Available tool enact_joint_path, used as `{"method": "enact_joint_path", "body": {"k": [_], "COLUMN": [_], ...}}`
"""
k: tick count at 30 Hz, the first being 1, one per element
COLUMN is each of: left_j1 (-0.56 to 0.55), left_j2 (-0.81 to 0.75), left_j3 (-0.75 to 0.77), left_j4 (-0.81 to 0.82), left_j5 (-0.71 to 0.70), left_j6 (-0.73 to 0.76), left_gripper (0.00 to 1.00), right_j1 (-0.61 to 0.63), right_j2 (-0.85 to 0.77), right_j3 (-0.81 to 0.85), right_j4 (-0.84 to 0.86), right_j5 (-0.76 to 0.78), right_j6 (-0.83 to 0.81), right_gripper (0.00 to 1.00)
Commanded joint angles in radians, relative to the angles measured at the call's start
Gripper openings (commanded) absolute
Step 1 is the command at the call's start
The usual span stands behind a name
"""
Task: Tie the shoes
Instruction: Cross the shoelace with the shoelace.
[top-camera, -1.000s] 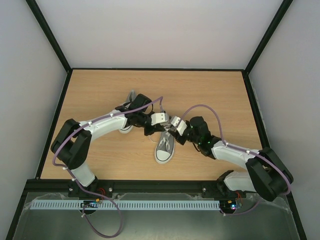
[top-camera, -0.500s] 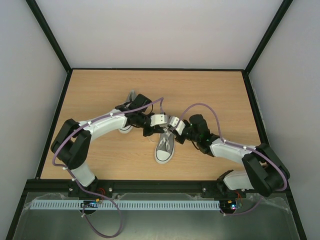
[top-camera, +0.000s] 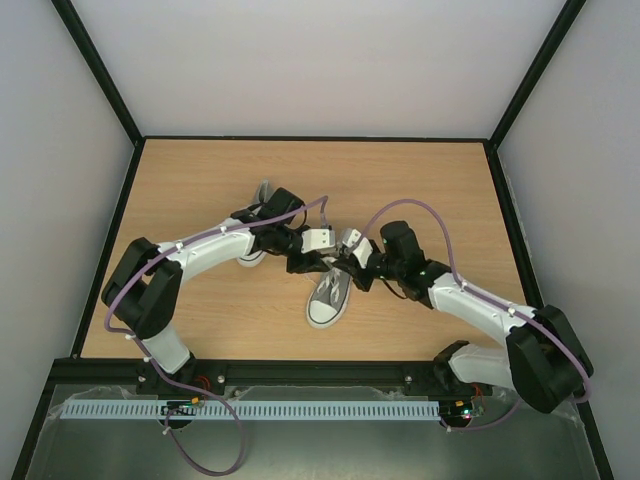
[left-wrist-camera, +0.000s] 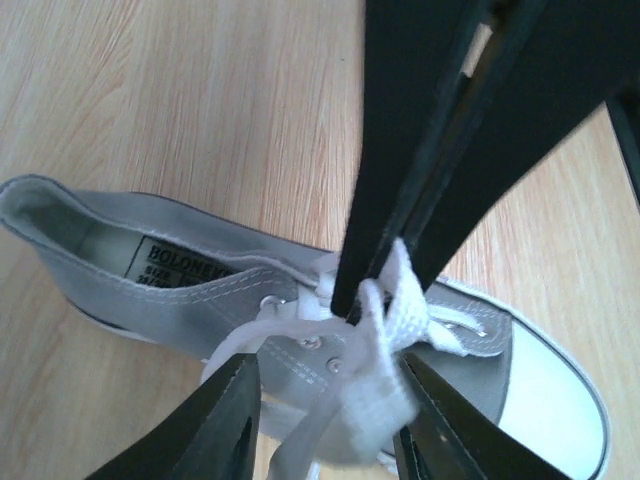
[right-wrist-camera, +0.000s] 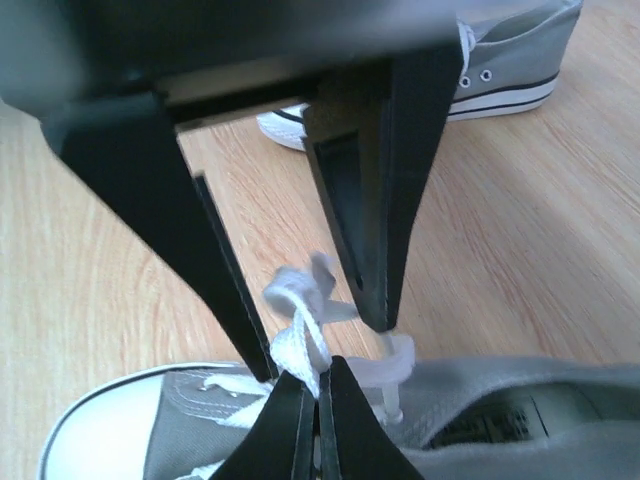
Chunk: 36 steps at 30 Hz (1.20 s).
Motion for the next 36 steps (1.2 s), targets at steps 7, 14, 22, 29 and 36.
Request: {"method": "enact_joint_path", "body": {"k": [7, 14, 22, 29, 36], "left_j1": [0.006, 0.006, -0.001, 0.001, 0.009], "left_j2": [-0.054, -0.065, -0.057, -0.075, -0.055], "left_j3": [0.018, 0.019, 0.031, 0.022, 0.023], "left_j4": [0.007, -0.006, 0.005, -0.020, -0.013], "left_j5": [-0.001, 0.039, 0.077, 0.100, 0.108], "left_j6": [0.098, 0.143, 0.125, 0.099, -0.040], "left_gripper": [0.58, 0.37, 0.27, 0.02, 0.02], "right_j1": [-0.018, -0.040, -0.046, -0.074, -0.105], "right_j2": [0.109, 0.117, 0.121, 0.115, 0.097], "right_j3": [0.182, 0.153, 0.178, 0.166, 0.129], "right_j4": [-0.314, -0.261, -0.293, -0.270, -0.176], "right_j5": [-0.166, -0.172, -0.179, -0.146, -0.039], "right_j6": [0.061, 0.036, 0.000, 0.032, 0.122], "right_gripper": [0.01, 0.01, 0.01, 0.15, 0.29]}}
